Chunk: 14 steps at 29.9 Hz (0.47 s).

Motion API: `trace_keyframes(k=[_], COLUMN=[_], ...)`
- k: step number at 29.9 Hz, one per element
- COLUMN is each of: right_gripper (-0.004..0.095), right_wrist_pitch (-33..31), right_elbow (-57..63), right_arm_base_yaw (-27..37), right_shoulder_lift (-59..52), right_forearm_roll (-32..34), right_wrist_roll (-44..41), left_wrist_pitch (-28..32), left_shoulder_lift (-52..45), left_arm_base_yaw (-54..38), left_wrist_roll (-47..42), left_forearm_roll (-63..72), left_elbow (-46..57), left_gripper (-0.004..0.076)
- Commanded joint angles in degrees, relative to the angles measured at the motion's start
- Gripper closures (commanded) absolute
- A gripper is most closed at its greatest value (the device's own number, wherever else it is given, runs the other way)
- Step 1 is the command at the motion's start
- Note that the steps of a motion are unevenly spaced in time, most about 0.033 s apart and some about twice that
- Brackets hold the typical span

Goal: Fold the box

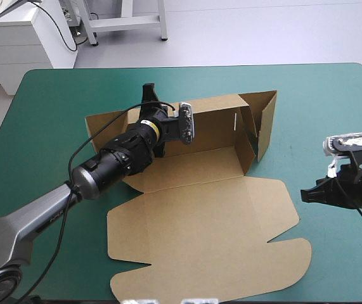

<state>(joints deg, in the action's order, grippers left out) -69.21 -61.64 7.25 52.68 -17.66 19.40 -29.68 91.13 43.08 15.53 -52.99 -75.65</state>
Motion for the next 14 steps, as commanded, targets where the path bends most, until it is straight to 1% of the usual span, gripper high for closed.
trace_keyframes(k=[1, 5, 9, 12, 14], right_gripper=[0.0929, 0.0929, 0.0927, 0.0927, 0.0928], right_wrist_pitch=[1.9, 2.13, 2.56, 5.01, 7.81], right_elbow=[-1.5, -1.5, -1.5, -1.5, -1.5], right_arm_base_yaw=[0.47, 0.47, 0.47, 0.47, 0.47], right_shoulder_lift=[-0.56, -0.56, -0.56, -0.56, -0.56], right_forearm_roll=[-1.28, -1.18, -1.08, -1.08, -1.19], right_wrist_roll=[0.48, 0.48, 0.48, 0.48, -0.19], left_wrist_pitch=[4.66, 7.11, 8.84, 8.77, 8.2], left_shoulder_lift=[-2.24, -2.24, -1.97, -1.02, 0.22], left_arm_base_yaw=[3.34, 6.59, 7.3, 7.3, 7.3], left_wrist_roll=[-1.23, -1.23, -1.23, -1.23, -1.23], left_forearm_roll=[-6.35, -8.24, -7.98, -8.09, -8.09], left_elbow=[-1.91, -1.91, -1.91, -1.91, -1.91], left_gripper=[0.0731, 0.0731, 0.0731, 0.0731, 0.0731])
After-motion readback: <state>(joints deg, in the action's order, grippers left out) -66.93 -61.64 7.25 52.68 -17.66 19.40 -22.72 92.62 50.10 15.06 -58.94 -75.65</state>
